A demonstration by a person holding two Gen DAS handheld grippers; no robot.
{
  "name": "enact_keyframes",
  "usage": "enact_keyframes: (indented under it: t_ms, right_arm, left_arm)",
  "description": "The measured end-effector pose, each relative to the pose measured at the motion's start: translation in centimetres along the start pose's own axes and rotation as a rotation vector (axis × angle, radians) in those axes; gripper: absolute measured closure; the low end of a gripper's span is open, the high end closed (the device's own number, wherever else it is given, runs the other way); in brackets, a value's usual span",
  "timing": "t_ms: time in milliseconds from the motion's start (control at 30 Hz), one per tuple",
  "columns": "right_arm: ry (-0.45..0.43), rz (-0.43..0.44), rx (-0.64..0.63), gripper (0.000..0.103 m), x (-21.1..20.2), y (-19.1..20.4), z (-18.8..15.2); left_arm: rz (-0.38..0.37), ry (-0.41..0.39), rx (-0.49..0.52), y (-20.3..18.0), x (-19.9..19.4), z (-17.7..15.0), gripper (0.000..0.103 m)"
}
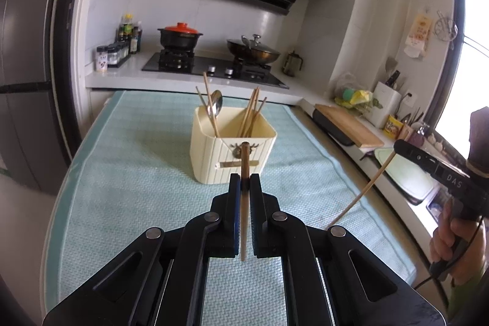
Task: Organize utensils
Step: 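Carry both chopsticks over the cream holder and open both tools to drop them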
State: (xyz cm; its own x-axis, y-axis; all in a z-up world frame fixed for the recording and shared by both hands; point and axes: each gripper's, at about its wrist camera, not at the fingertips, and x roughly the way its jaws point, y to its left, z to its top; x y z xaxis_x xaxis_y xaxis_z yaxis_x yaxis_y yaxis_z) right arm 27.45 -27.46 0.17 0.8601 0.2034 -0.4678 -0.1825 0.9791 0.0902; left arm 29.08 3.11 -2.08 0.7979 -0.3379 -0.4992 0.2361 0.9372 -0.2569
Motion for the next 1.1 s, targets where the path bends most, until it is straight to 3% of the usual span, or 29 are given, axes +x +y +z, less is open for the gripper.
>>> enact_keyframes:
  t_ms: [667, 900, 1100]
  right_arm:
    - [-0.078, 0.016, -0.059, 0.097, -0.3, 0.9, 3.4]
    - [-0.095, 0.029, -0.093, 0.097, 0.8, 1.5, 5.4]
    - [-0.160, 0.031, -0.125, 0.097, 2.1, 2.3, 9.0]
  left_arm:
    - [-0.033, -0.082, 0.015, -0.5, -1.5, 4.5, 0.100]
    - [-0.047, -0.125, 0.044, -0.8, -1.4, 7.6, 0.100]
    - [-0.033, -0.174, 0.061, -0.7, -0.2, 11.4, 0.100]
